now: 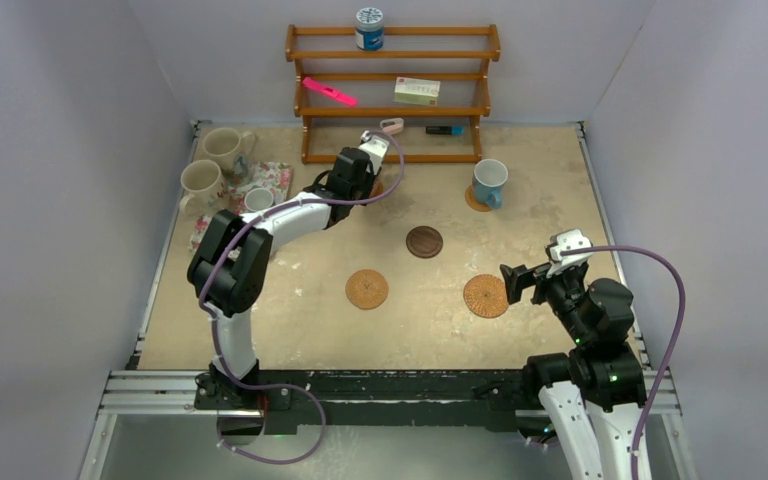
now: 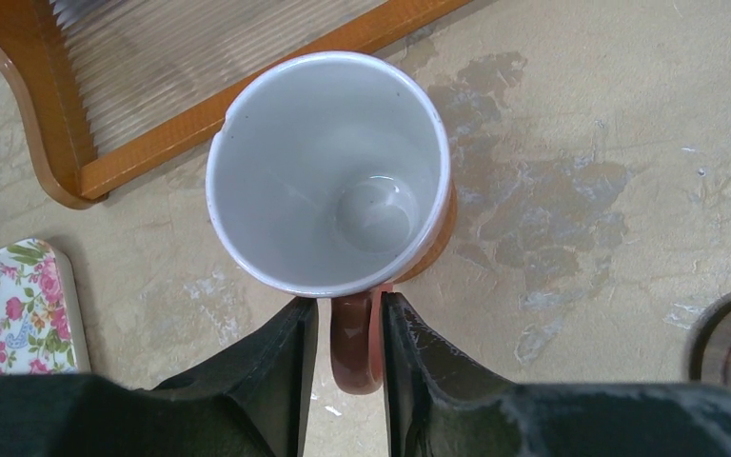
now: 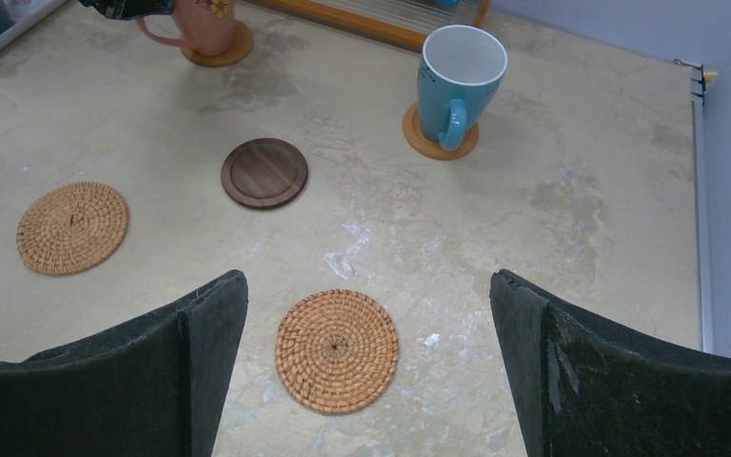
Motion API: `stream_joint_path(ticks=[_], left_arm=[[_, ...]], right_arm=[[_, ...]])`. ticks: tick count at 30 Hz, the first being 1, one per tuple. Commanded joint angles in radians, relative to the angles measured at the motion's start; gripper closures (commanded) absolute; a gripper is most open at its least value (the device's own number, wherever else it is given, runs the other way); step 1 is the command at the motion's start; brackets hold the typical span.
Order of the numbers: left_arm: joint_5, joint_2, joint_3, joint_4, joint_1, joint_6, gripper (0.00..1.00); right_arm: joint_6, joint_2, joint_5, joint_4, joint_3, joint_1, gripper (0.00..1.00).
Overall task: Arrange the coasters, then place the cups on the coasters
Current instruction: Place the cup on the coaster.
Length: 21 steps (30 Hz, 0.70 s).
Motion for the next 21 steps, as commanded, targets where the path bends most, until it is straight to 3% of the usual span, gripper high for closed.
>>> stream_joint_path(ticks=[1,12,21], left_arm=[[0.007,-0.05,0.029,0.039,-0.003,0.002,0.67],[0.013,-0.065,0.027,0.031,-0.004,0.007,0.57],[0.018,-0.114,-0.002,0.025,-0.004,0.025,0.37]], right_arm=[[-0.012,-0.003,-0.022,0.021,0.002,0.008,0.01],[-0.011,-0.004,-0.022,0.021,0.001,0.007,0.01],[-0.012,-0.005,-0.022,0.021,0.001,0.008,0.01]])
